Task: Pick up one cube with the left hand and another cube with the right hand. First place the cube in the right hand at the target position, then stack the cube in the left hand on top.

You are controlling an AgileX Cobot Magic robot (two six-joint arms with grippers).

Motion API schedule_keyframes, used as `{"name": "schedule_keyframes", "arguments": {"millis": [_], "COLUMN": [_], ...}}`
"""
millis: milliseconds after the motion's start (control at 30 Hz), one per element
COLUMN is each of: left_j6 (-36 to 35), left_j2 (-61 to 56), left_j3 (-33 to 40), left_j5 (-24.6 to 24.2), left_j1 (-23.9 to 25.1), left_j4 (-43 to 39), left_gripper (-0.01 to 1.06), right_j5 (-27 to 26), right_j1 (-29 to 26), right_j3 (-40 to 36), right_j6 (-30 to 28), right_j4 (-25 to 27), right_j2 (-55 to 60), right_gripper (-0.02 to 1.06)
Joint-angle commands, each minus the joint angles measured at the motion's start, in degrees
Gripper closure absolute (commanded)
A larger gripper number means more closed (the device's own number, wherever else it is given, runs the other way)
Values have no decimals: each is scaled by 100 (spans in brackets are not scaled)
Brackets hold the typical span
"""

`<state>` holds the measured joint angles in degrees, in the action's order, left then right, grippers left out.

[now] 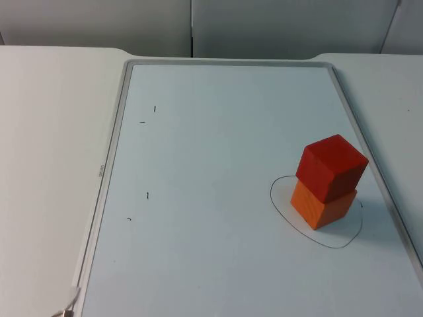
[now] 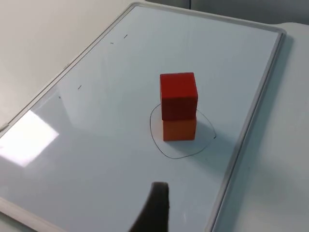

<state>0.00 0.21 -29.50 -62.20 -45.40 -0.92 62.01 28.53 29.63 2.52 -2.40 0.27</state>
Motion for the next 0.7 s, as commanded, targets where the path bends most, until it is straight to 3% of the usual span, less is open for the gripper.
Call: {"name": "schedule_keyframes", "arguments": {"millis": [0, 233, 367, 667], "left_j6": [0, 0, 0, 0], "left_j2": [-21, -21, -21, -21], "left_j3": [17, 17, 17, 17], "left_j5": [48, 48, 48, 48], "left_j1": [-34, -34, -34, -34], "left_j4": [22, 22, 22, 22], "left_gripper": [0, 0, 0, 0], "right_j5": [-14, -14, -14, -14], "right_j1": [13, 13, 13, 13], "right_j3": [-34, -36, -47, -47], "right_j6": [35, -29, -418, -211], "right_j4": [-77, -46, 240, 78], "right_j2": [-27, -27, -27, -27], "right_gripper": [25, 25, 25, 24]}}
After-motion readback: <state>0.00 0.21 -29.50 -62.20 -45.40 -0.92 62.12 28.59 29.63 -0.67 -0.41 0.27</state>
